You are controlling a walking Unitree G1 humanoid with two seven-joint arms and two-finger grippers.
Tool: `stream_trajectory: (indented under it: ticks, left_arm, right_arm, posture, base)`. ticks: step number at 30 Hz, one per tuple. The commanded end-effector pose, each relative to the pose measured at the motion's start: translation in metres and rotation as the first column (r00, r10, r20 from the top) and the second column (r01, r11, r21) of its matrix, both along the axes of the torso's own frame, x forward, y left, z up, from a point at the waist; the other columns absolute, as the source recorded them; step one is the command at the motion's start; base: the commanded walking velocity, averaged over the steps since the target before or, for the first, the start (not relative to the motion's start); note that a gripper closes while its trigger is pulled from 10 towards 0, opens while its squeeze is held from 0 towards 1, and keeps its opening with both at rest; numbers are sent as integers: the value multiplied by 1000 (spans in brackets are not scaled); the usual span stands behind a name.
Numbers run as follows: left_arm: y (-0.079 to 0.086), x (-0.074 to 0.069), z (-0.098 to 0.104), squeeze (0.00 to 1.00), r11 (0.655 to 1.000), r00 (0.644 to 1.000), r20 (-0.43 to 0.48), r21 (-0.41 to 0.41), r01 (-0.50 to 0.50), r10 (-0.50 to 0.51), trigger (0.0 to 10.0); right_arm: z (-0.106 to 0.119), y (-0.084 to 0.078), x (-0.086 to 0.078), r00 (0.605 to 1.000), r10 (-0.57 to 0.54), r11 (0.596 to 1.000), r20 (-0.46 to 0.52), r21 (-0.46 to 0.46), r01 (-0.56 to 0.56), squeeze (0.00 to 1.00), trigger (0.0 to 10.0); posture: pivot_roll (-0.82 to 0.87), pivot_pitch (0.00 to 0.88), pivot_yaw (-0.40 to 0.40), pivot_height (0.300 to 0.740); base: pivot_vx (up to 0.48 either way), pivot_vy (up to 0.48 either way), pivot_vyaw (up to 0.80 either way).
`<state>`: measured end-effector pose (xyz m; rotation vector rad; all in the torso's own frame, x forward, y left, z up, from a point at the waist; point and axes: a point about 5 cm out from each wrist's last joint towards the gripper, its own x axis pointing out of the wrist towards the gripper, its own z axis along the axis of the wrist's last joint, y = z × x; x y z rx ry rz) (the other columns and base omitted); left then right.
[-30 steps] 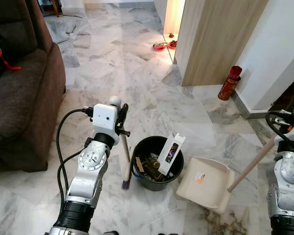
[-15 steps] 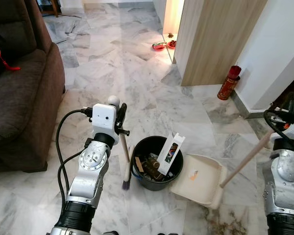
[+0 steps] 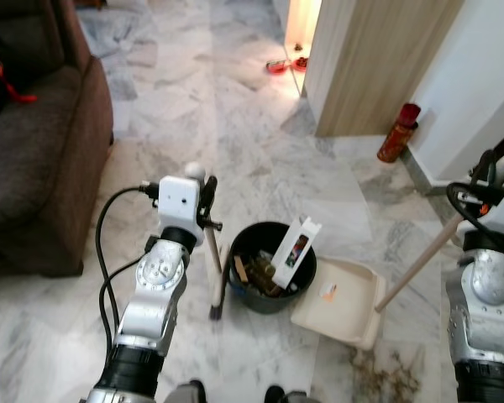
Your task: Sweep floor
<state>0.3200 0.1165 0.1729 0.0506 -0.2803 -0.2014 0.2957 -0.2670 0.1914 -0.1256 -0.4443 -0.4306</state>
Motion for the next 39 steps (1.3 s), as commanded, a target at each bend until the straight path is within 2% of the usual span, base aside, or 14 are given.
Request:
stream_trajectory:
  ticks: [1, 20, 39]
  left_arm:
    - [-3, -2, 9, 0, 1000, 999, 41, -9, 10, -10, 10000]
    - [1, -3, 10, 0, 1000, 999, 49, -8, -1, 1, 10000]
    - [2, -3, 10, 0, 1000, 999, 50, -7, -3, 3, 10000]
  right_arm:
    - [11, -5, -2, 999, -8, 1000, 53, -7, 8, 0, 10000]
    - [14, -7, 1, 998, -6, 1000, 55, -14, 7, 0, 10000]
    - [15, -8, 1, 998, -4, 1000, 60, -12, 5, 0, 10000]
  posture:
    - [101, 156, -63, 740]
    - [107, 138, -63, 740]
    - [106, 137, -63, 740]
  base:
    - [0, 0, 0]
    - [-33, 0, 0]
    - [-221, 0, 0]
